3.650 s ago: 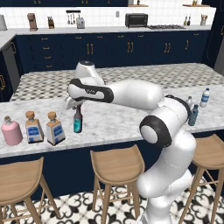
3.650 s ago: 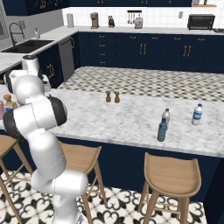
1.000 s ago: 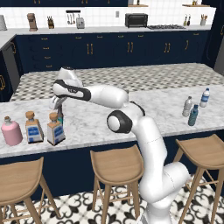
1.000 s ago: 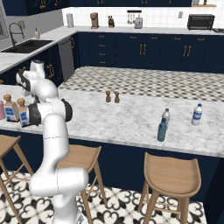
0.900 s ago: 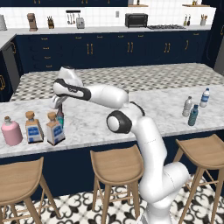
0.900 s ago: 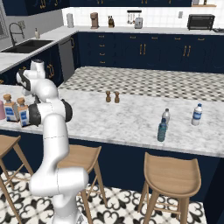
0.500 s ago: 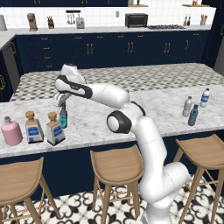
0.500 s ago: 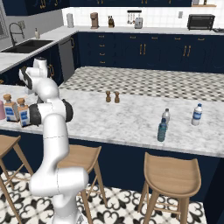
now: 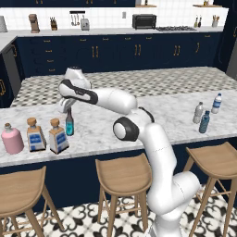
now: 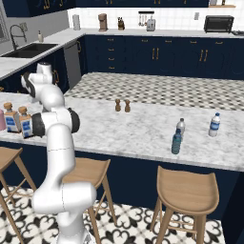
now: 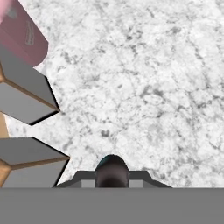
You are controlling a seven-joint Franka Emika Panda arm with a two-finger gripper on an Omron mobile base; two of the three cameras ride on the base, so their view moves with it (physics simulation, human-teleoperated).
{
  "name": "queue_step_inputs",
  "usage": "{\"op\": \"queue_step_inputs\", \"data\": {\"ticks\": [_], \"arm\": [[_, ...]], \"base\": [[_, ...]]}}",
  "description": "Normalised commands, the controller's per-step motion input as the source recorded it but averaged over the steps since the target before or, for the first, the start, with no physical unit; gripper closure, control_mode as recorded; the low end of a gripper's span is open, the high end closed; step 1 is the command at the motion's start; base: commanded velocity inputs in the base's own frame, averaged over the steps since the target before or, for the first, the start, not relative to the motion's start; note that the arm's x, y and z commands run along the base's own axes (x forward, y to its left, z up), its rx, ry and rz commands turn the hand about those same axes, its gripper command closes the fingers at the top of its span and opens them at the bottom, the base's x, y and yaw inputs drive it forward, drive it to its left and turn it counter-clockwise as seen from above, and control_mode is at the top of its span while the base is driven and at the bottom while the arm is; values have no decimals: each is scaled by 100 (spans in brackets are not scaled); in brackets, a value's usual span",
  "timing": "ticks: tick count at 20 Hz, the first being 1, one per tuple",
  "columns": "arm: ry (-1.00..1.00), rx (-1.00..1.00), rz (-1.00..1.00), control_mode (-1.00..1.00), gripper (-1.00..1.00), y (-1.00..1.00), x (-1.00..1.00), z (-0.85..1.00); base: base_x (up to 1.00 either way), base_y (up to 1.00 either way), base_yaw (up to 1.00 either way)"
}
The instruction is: Move the plastic bottles in the middle to the plastics group, and the glass bottles in the middle to the glass group.
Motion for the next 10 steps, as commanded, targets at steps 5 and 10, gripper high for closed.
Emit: {"op": "queue_step_inputs", "data": {"ticks": [5,10], "arm": [[0,-5,0,-100,100,0,0,-9],[0,0,0,-100,-100,0,0,0]], "base": [[0,0,0],[0,0,0]]}}
